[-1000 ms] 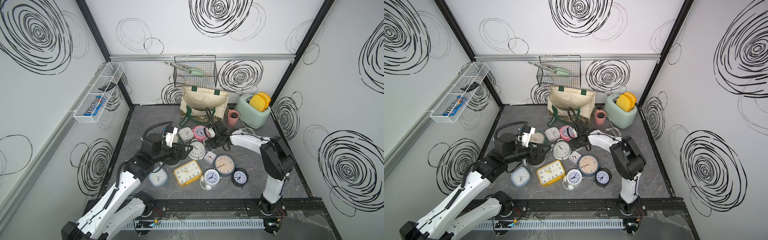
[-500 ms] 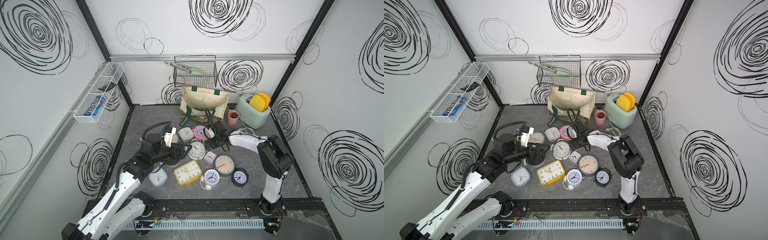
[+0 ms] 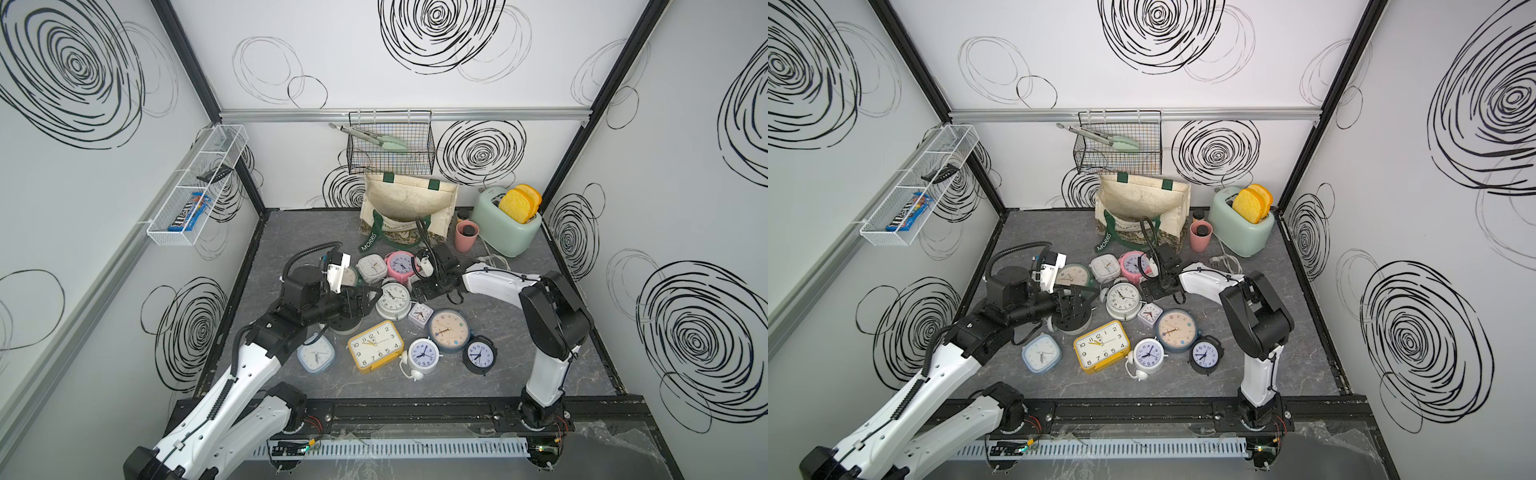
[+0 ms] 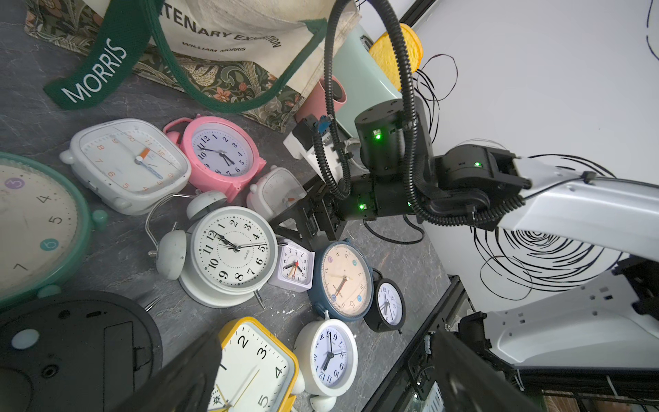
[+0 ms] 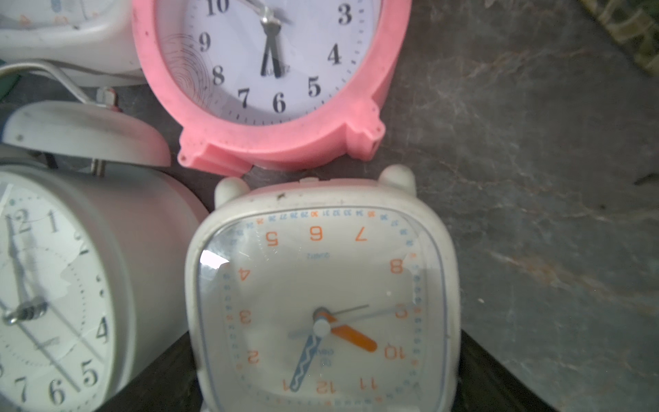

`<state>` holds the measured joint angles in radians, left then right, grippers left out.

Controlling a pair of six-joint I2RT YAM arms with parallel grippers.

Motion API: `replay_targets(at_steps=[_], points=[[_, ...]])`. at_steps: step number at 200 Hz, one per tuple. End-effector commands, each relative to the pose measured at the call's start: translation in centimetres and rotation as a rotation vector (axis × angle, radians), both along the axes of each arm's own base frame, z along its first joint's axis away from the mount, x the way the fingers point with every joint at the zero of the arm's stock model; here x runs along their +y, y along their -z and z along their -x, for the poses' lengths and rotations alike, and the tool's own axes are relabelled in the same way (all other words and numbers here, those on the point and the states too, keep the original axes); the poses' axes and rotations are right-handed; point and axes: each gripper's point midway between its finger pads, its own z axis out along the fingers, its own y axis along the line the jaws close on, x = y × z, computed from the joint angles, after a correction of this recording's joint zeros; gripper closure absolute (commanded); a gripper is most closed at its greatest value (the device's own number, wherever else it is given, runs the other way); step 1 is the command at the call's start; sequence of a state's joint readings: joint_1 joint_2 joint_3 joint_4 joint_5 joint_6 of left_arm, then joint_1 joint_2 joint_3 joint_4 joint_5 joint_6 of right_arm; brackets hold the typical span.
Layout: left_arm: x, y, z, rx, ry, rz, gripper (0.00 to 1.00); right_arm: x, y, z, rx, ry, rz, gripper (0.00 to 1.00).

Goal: Put the alarm clock into the canvas bag
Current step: Pick up the alarm from the center of the board.

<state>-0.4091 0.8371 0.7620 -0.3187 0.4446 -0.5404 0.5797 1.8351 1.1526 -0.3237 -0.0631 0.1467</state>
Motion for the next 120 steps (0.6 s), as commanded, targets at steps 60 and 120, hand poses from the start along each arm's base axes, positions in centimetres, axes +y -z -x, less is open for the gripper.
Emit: replay_targets(at_steps=[60,120], points=[[-3.0,-2.2,-2.5,0.012,0.114,0.081,0.04,1.3,-13.7,2.1,-0.385,-0.15,-0.266,0.31],[-5.8,-2.4,-4.2,0.023,0.201,-0.016,0.04,4.2,-19.0,7.2,-0.657,-0.398,-0.371,0.34]])
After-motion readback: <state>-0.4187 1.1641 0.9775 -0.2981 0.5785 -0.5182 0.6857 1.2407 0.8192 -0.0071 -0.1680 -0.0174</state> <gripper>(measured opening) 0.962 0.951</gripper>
